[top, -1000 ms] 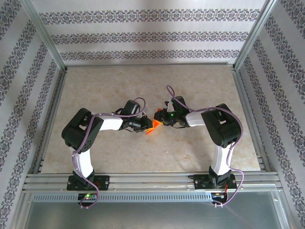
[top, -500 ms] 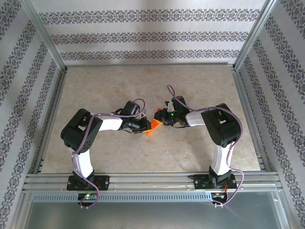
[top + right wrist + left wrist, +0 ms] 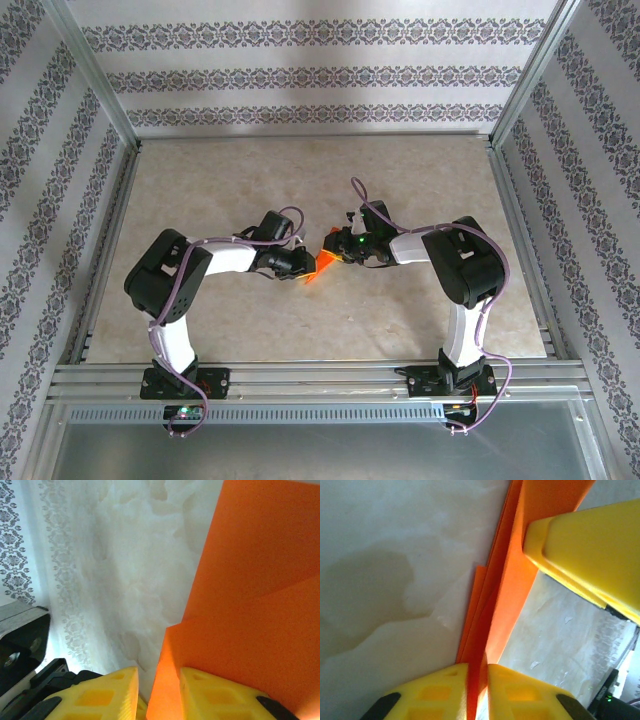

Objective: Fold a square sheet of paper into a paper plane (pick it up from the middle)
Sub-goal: Fold the wing for the fifth time at the center of the table.

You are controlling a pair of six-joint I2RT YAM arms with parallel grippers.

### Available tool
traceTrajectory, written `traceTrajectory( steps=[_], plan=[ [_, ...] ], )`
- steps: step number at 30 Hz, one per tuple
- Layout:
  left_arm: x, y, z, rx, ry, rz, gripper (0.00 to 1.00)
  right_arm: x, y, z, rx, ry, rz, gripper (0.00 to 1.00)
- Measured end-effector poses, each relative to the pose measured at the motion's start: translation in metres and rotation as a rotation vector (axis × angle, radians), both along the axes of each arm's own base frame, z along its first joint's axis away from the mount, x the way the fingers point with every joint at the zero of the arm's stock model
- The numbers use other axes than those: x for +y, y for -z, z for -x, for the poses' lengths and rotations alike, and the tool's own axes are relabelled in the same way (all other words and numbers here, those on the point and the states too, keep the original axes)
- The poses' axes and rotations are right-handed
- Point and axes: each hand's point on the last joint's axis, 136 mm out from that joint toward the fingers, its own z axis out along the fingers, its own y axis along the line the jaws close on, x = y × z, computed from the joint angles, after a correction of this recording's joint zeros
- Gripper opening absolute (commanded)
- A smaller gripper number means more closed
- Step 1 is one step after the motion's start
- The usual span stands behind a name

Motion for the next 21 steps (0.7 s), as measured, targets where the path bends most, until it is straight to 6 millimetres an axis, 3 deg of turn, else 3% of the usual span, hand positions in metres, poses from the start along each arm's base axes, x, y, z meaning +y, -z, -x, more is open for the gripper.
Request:
traceTrajectory(
  steps=[5,10,16,21],
  plan=[
    [0.009,-0.021,0.0,-0.051,-0.011,-0.036,0.22,0.0,0.0,0.0,0.003,0.002,-0.001,0.3],
    [0.004,-0.04,-0.004,-0.099,-0.006,-0.002,0.19,0.0,0.0,0.0,0.013,0.009,-0.003,0.29],
    [-0.008,-0.04,-0.004,-0.099,0.006,0.038,0.16,-0.002,0.001,-0.002,0.025,0.021,-0.006,0.28],
    [-0.018,-0.029,-0.004,-0.068,0.015,0.065,0.16,-0.002,0.002,-0.002,0.033,0.028,-0.007,0.27]
  ],
)
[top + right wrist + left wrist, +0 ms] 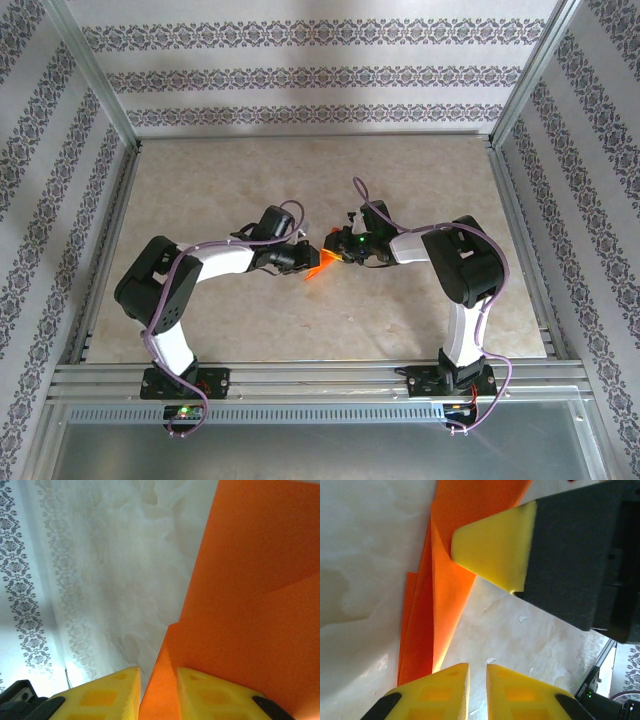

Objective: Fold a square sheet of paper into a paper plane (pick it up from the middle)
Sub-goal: Fold the wing for the fifth time at the center of the table.

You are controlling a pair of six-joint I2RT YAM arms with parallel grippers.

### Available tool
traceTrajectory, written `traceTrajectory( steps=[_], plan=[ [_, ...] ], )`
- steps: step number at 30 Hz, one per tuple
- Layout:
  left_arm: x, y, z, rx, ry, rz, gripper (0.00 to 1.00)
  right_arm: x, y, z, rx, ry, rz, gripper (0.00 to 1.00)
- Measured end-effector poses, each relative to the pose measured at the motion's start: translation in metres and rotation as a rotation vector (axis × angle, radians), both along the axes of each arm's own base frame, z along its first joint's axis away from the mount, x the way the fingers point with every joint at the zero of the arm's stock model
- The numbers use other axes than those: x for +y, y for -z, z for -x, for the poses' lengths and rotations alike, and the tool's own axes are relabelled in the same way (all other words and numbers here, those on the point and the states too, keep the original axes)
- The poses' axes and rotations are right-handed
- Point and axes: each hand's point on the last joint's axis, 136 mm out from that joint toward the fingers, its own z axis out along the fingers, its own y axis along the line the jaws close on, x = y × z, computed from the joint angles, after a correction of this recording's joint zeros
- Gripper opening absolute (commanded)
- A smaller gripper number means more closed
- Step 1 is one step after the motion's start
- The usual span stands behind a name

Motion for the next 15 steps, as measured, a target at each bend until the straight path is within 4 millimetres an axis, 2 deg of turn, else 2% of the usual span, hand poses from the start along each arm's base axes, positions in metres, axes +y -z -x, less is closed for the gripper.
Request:
traceTrajectory(
  steps=[7,15],
  plan=[
    [-0.007,0.008,-0.002,0.02,0.006,0.003,0.16,0.0,0.001,0.0,0.01,0.004,0.002,0.26],
    [-0.005,0.014,-0.006,0.015,-0.012,-0.029,0.15,-0.001,0.002,0.0,0.018,0.008,0.012,0.25]
  ],
)
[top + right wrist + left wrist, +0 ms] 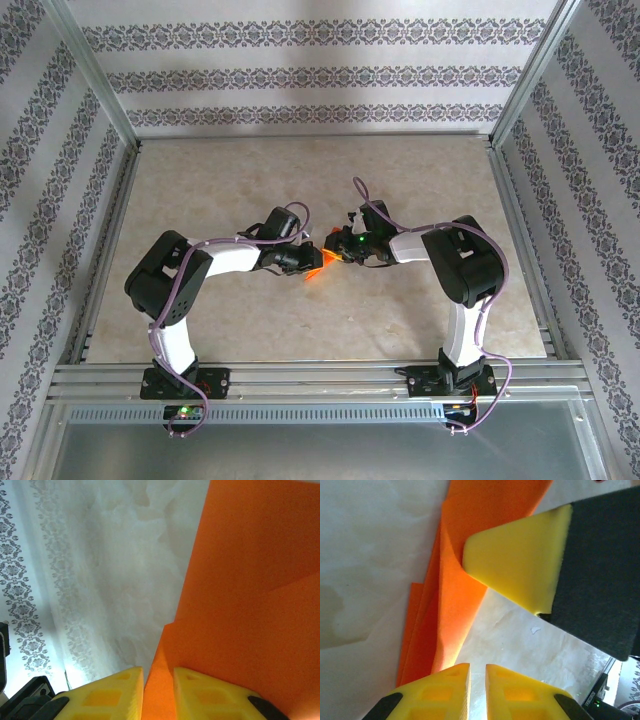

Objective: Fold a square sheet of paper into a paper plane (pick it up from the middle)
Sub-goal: Fold the wing for the fifth time at the center of the table.

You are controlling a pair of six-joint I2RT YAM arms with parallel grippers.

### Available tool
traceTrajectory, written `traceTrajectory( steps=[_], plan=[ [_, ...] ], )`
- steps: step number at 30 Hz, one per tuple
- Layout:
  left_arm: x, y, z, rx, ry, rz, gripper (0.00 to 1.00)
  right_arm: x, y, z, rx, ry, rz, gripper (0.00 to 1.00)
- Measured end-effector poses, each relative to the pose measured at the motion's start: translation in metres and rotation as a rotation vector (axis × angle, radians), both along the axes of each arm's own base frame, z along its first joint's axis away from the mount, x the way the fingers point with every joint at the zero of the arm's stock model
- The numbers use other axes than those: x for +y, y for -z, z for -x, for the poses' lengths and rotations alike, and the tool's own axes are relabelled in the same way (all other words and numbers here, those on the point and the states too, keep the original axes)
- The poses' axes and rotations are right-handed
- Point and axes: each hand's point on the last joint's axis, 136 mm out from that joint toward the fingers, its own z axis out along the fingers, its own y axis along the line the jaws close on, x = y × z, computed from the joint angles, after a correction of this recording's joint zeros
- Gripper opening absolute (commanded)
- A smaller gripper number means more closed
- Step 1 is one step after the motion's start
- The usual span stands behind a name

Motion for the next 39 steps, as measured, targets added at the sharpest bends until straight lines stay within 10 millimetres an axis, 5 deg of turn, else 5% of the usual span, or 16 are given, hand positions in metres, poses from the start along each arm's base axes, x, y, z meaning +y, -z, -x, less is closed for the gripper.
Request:
traceTrajectory(
  steps=[39],
  plan=[
    [0.012,0.022,-0.003,0.001,-0.01,-0.107,0.07,0.0,-0.001,-0.001,0.01,0.0,0.006,0.25]
  ],
)
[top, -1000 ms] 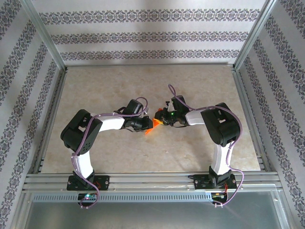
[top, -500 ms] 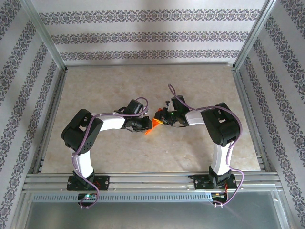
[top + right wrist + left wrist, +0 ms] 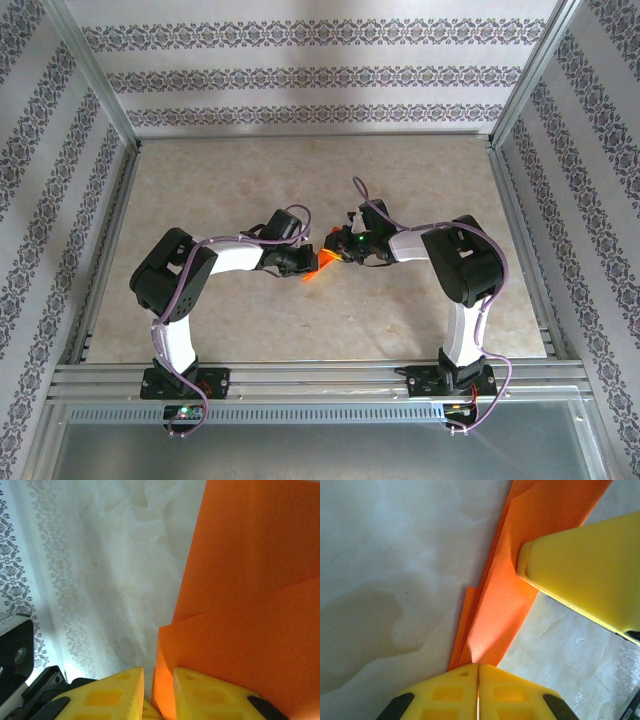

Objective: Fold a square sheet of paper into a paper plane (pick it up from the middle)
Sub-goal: Fold the wing for the fifth time at the center of the table.

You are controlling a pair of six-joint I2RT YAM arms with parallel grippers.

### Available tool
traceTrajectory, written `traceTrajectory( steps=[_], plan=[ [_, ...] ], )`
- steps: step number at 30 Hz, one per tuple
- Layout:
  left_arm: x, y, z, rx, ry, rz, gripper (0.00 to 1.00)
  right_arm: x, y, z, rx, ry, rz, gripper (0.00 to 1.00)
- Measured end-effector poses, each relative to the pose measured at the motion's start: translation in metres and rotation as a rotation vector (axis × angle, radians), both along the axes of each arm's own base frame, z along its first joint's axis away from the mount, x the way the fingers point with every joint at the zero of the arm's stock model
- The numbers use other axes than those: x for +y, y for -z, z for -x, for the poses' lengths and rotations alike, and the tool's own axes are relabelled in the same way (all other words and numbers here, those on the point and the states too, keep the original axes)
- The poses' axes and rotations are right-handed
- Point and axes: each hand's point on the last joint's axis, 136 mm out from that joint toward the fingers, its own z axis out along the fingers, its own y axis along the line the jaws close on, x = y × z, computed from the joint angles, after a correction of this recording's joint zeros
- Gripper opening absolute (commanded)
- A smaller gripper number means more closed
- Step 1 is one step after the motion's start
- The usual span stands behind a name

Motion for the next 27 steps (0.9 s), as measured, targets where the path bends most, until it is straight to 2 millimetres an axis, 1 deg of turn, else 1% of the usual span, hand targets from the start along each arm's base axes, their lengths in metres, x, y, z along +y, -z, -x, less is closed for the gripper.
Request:
traceTrajectory(
  steps=[4,9,12,16,20,24,27],
  plan=[
    [-0.001,0.0,-0.001,-0.001,0.005,-0.004,0.06,-0.004,-0.005,0.001,-0.005,0.008,0.022,0.25],
    [-0.001,0.0,-0.001,0.001,0.011,-0.009,0.05,-0.005,-0.031,-0.001,-0.072,0.011,0.033,0.25],
    [-0.001,0.0,-0.001,0.002,0.012,-0.01,0.05,-0.002,-0.037,0.002,-0.098,0.001,0.046,0.24],
    [-0.001,0.0,-0.001,0.001,0.014,-0.011,0.05,0.005,-0.029,0.011,-0.081,-0.021,0.072,0.22],
    [-0.001,0.0,-0.001,0.0,0.015,-0.011,0.05,0.01,-0.014,0.018,-0.046,-0.039,0.094,0.21],
    [-0.001,0.0,-0.001,0.001,0.014,-0.012,0.05,0.008,0.003,0.021,-0.006,-0.037,0.121,0.2],
    [-0.001,0.0,-0.001,0.002,0.014,-0.013,0.05,0.007,0.006,0.021,-0.001,-0.035,0.127,0.19]
  ],
)
